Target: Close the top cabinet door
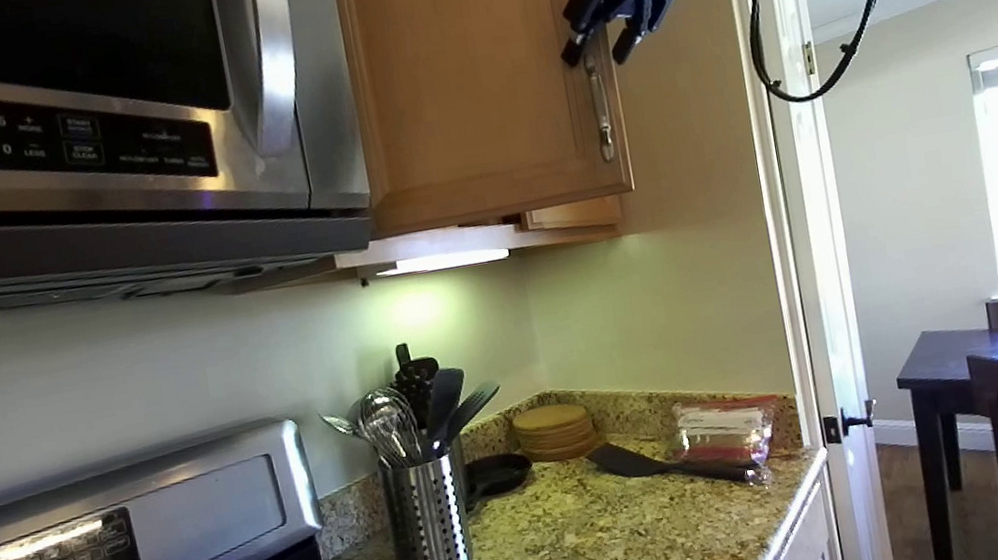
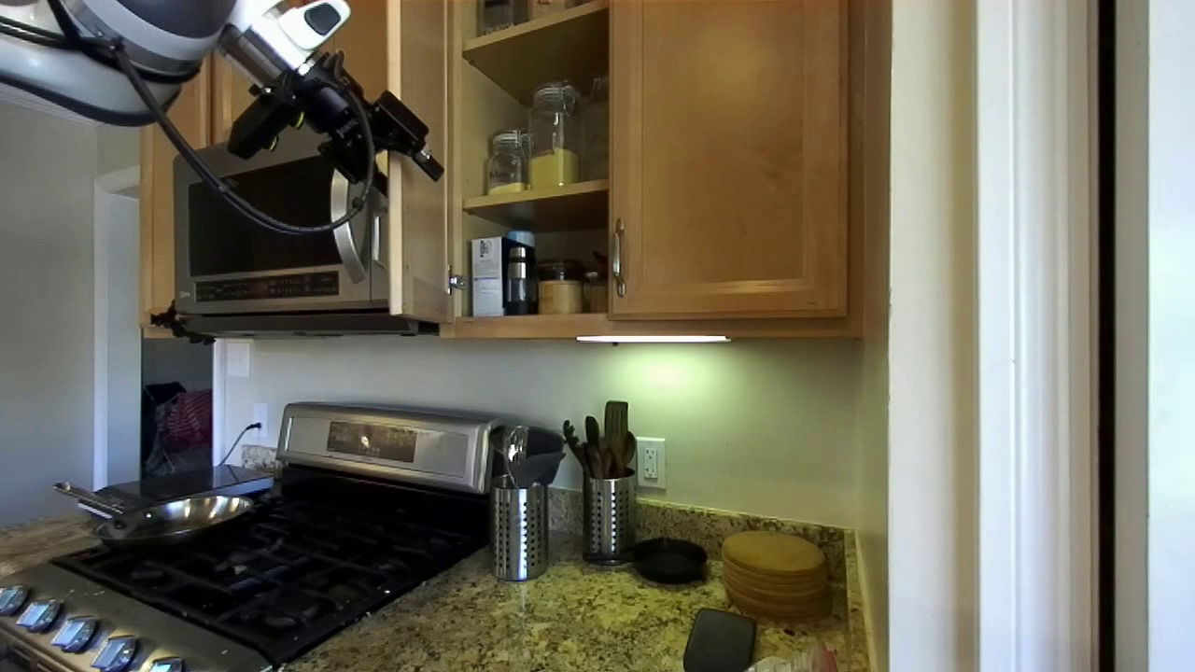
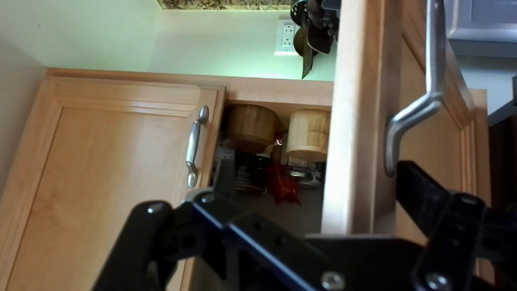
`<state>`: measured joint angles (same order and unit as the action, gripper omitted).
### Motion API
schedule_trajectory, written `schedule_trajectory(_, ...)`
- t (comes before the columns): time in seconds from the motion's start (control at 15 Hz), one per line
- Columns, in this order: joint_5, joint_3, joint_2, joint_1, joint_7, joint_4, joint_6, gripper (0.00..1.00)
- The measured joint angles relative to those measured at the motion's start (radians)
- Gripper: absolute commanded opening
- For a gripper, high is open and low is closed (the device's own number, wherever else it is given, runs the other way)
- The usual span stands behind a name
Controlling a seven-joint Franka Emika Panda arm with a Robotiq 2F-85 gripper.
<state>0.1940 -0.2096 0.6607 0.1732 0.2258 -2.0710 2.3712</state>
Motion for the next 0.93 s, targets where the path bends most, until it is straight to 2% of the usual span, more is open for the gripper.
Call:
schedule_trajectory(0.67,0.042,0.0,-0.016,0.014,0.045,0.001,-0.007,1.0)
schedule_trajectory(0.93,0.049,-0.001,-0.072,0.026,0.08,0.007,-0.007,1.0)
